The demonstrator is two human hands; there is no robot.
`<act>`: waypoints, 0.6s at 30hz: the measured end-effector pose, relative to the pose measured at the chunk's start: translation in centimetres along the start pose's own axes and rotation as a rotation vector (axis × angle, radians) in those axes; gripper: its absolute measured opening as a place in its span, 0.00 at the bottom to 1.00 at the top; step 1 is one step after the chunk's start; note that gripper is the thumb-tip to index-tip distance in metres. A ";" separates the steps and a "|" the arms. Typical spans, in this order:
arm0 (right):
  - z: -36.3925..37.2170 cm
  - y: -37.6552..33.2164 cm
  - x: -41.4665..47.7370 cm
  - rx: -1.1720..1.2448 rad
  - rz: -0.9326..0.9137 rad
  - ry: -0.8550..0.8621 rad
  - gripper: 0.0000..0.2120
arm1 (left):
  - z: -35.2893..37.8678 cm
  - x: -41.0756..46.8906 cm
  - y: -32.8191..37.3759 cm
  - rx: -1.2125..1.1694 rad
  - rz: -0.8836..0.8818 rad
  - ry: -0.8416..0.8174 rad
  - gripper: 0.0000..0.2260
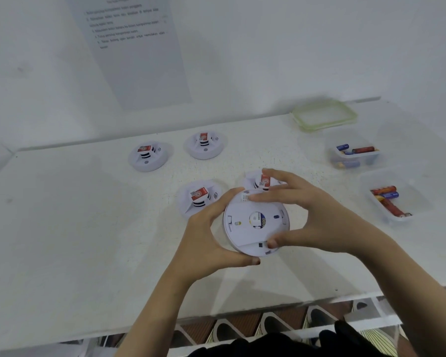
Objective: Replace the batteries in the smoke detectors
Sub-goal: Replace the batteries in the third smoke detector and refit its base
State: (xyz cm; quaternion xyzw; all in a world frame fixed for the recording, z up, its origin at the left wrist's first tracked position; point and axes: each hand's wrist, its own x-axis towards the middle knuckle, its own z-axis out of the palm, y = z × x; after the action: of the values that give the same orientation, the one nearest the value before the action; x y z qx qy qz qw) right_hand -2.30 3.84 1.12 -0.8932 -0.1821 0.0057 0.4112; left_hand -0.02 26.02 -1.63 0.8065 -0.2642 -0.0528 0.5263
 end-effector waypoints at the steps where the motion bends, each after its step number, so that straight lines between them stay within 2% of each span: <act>1: 0.1 -0.2 -0.1 -0.036 -0.015 0.012 0.31 | 0.0 0.0 0.0 -0.001 -0.007 -0.009 0.43; 9: 1.3 -1.6 -1.0 -0.361 -0.157 -0.002 0.29 | 0.2 -0.3 -0.1 0.006 -0.037 -0.085 0.43; 12: 1.5 -1.9 -1.3 -0.454 -0.154 -0.036 0.29 | 0.0 -0.3 0.0 -0.002 -0.050 -0.149 0.43; 18: 1.6 -2.1 -1.9 -0.433 -0.113 -0.077 0.28 | 0.0 -0.1 0.2 -0.013 -0.056 -0.230 0.42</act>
State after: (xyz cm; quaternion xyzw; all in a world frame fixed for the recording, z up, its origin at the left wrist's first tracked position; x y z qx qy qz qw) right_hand -5.01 5.64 1.29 -0.9481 -0.2444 -0.0227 0.2022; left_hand -0.19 25.99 -1.48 0.7986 -0.2999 -0.1611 0.4963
